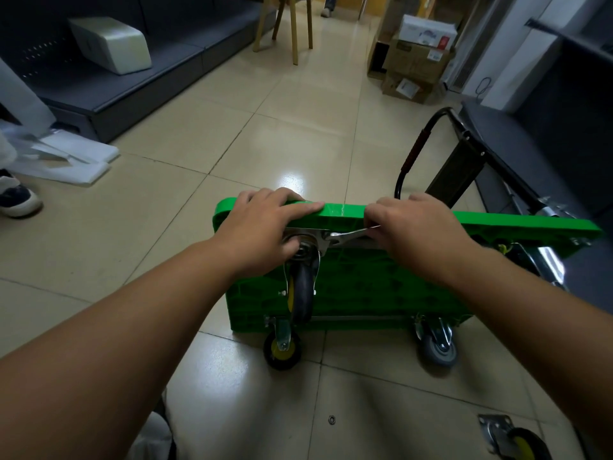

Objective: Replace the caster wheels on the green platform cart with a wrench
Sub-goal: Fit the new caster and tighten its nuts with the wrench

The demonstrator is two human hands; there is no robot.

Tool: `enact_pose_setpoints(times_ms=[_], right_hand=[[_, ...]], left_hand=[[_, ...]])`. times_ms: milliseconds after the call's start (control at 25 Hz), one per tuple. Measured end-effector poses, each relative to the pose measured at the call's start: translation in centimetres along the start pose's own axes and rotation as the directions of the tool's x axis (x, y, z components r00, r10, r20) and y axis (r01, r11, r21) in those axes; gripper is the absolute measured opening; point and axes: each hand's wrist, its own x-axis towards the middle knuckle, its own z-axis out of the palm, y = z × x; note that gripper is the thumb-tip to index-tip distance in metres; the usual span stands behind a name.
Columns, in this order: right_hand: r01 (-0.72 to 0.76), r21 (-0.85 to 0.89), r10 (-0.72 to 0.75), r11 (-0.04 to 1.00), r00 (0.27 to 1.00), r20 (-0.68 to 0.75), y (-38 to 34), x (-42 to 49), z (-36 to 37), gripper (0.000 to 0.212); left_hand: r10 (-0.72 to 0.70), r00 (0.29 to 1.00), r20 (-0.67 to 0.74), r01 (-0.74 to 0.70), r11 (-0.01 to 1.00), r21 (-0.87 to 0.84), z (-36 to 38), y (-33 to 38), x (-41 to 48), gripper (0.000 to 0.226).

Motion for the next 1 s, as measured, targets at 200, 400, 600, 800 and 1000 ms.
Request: enact_pose_setpoints(times_ms=[200,400,600,800,1000], right_hand=[[-0.017,0.028,0.020,0.999,0.995,-0.097,-0.1,0.5,-0.2,0.023],[-0.104,0.040,0.110,0.994,0.969,-0.221,-0.4,0.3,2.0,0.024],[-0.240,0.244,0.313,0.940,0.892,-0.327,-0.7,-1.5,5.0,0.028],[-0.477,0.763,0.633,0.436,0.765,0.117,-3.1,-2.0,9.1,0.022],[-0.424,0.860,0.587,-0.283,0.633,0.505,-10.1,-1.4,11.8,0.024]], left_hand=[[-0.005,1.000,-0.016,0.005,1.000,-0.008,0.1,-0.1,0.1,0.066],[-0.001,1.000,-0.027,0.001,1.000,0.000,0.1,-0.1,0.1,0.067],[0.003,0.999,-0.037,-0.003,1.000,-0.002,0.2,-0.2,0.1,0.066],[0.001,0.999,-0.038,0.000,1.000,0.003,0.3,0.0,0.1,0.066],[-0.002,0.999,-0.036,0.003,1.000,0.019,0.2,0.0,0.1,0.066]])
